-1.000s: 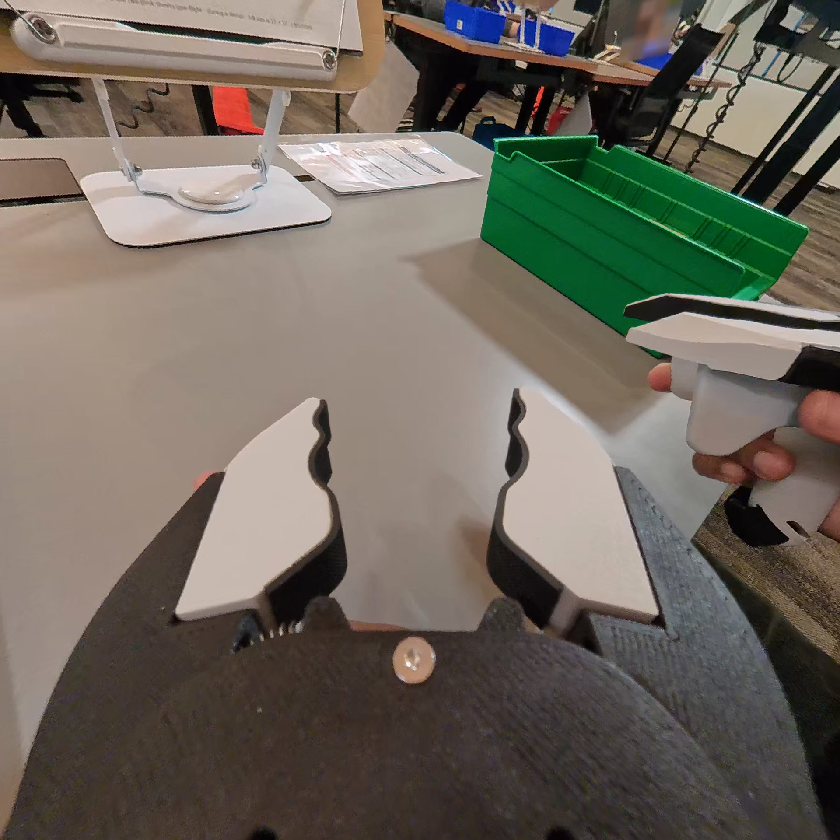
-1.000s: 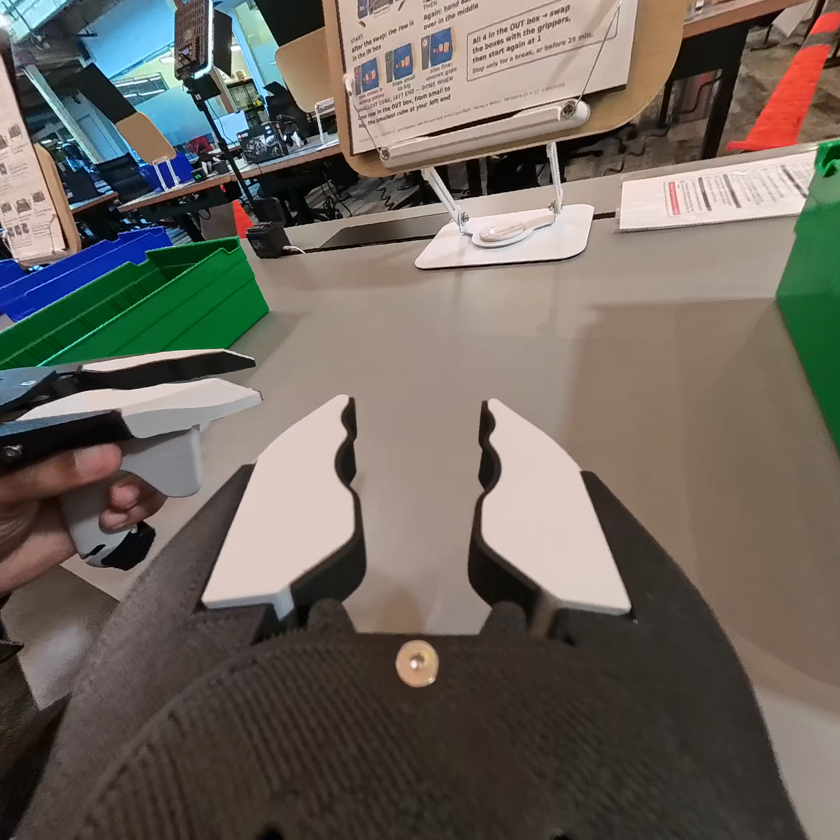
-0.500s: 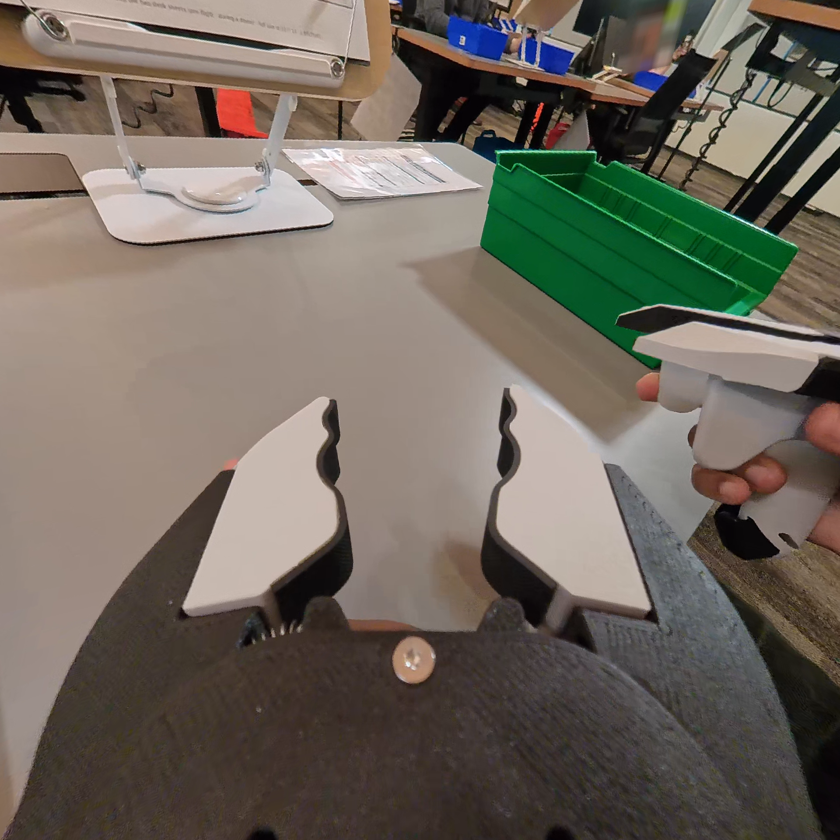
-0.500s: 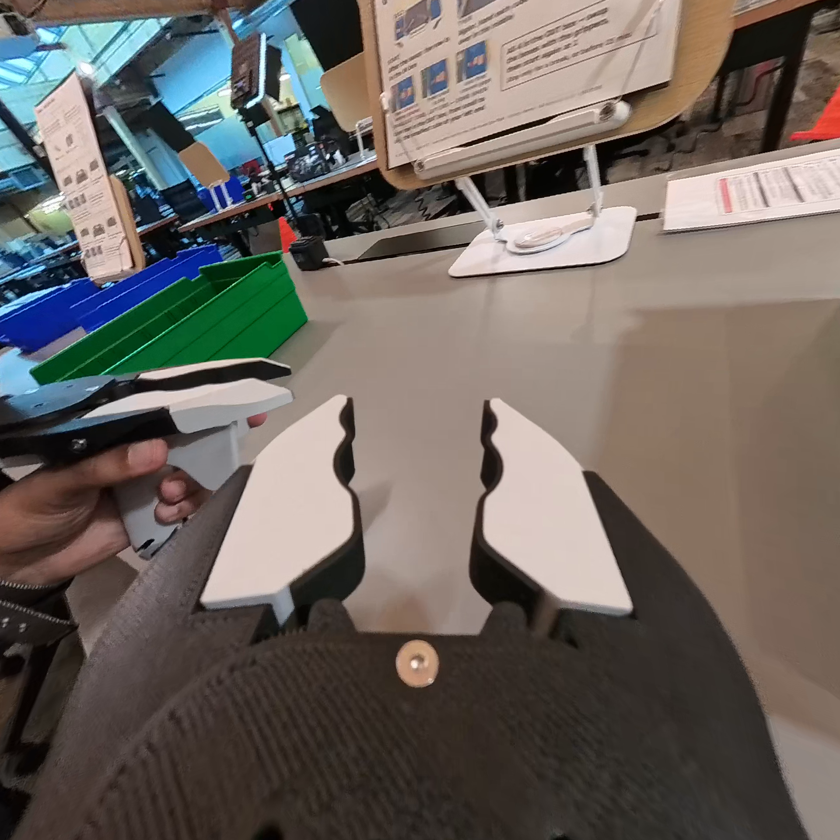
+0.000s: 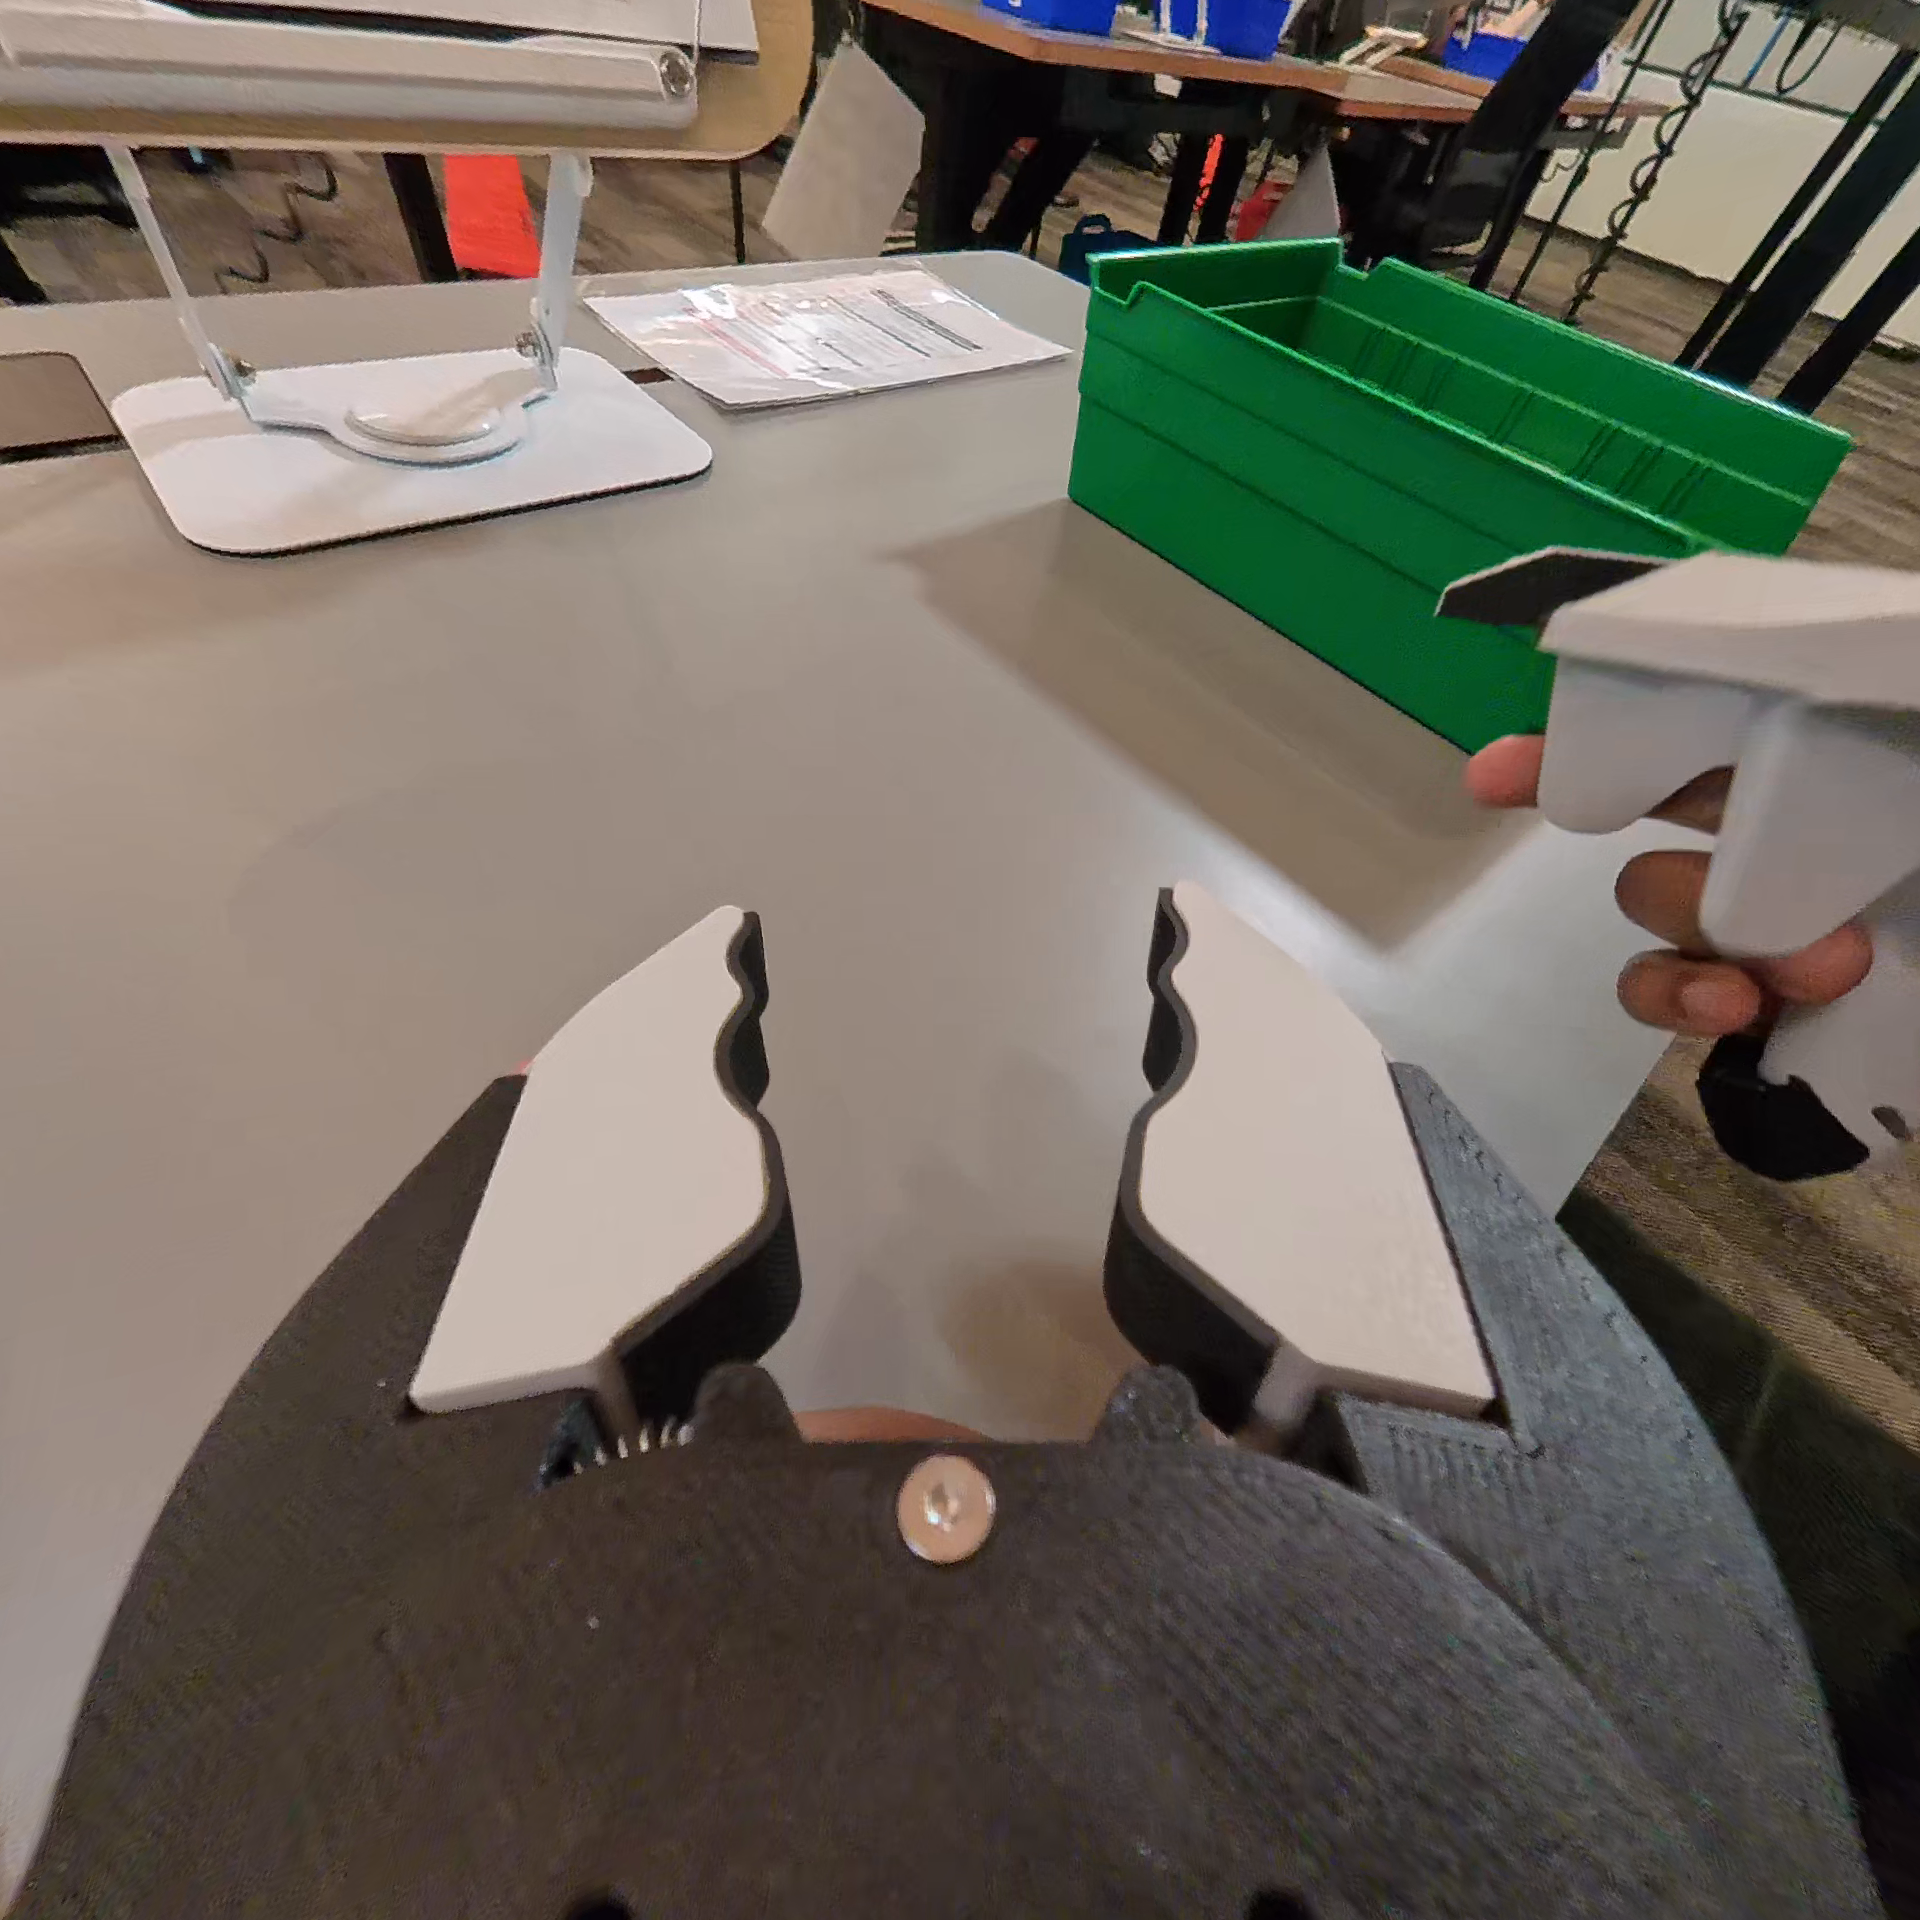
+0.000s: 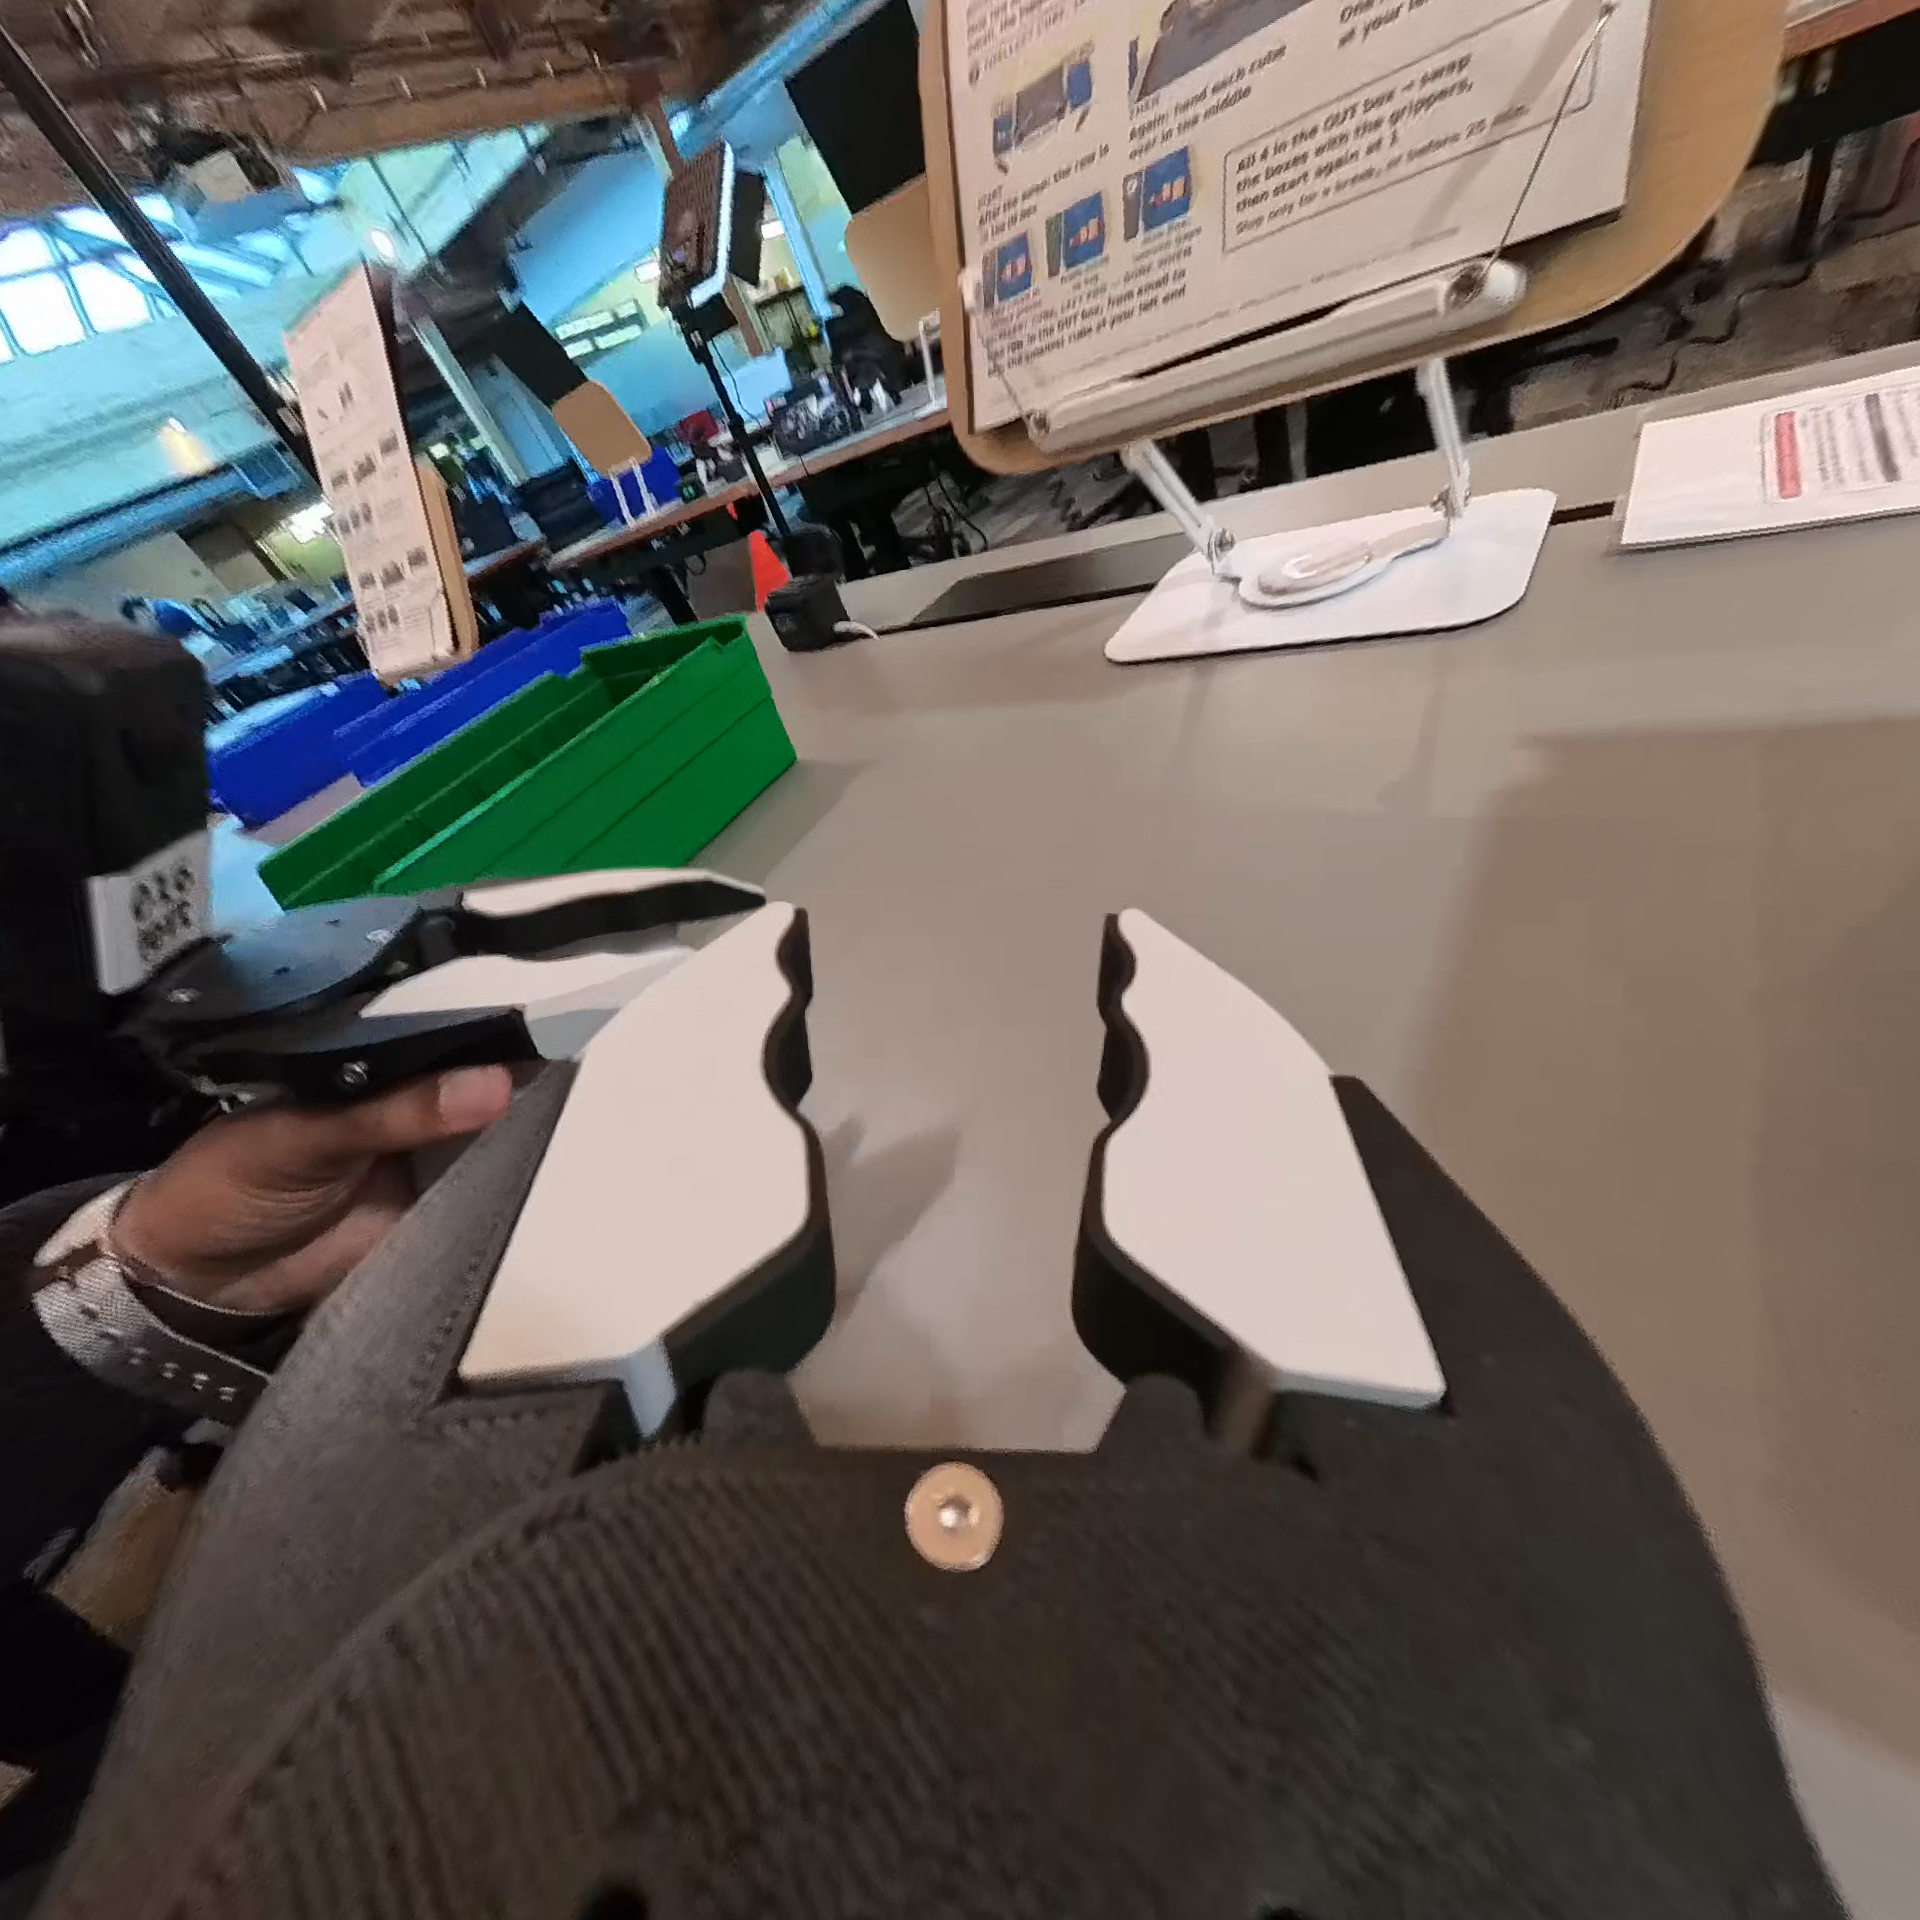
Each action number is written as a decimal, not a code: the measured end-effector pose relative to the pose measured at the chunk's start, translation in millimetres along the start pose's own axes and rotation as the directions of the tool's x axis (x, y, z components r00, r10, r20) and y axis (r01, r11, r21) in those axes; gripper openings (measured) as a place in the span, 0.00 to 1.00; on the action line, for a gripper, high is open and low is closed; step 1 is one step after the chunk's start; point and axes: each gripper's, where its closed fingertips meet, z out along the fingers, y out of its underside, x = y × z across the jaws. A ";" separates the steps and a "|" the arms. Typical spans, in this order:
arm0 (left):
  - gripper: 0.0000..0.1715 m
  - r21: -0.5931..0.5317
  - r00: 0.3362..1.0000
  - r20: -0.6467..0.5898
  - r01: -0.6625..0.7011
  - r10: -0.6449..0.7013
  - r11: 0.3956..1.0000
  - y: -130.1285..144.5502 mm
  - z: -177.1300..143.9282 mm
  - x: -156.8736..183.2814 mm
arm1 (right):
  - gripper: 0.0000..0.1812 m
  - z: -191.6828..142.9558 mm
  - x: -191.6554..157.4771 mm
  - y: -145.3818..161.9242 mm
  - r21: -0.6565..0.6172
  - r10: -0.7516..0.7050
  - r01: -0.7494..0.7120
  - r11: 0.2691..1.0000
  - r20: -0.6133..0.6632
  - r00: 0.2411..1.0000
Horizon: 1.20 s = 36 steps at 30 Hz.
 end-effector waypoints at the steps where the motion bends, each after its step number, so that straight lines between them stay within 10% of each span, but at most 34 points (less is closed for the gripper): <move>1: 0.42 -0.005 1.000 -0.008 0.011 -0.011 1.000 0.9 0.6 0.5 | 0.30 -3.2 3.3 -5.7 0.018 0.025 -0.025 1.000 0.008 1.000; 18: 0.42 -0.139 0.902 -0.250 0.326 -0.352 0.935 14.4 7.5 21.8 | 0.30 -207.7 227.8 -119.3 0.485 0.223 0.061 0.872 -0.505 0.834; 25: 0.40 -0.182 0.856 -0.284 0.395 -0.432 0.901 16.2 7.7 23.2 | 0.35 -228.1 294.0 -82.3 0.270 0.114 0.122 0.955 -0.715 0.690; 36: 0.39 -0.282 0.835 -0.363 0.325 -0.414 0.903 32.3 4.5 47.3 | 0.30 -215.6 327.6 -48.9 0.067 0.002 0.070 0.995 -0.740 0.673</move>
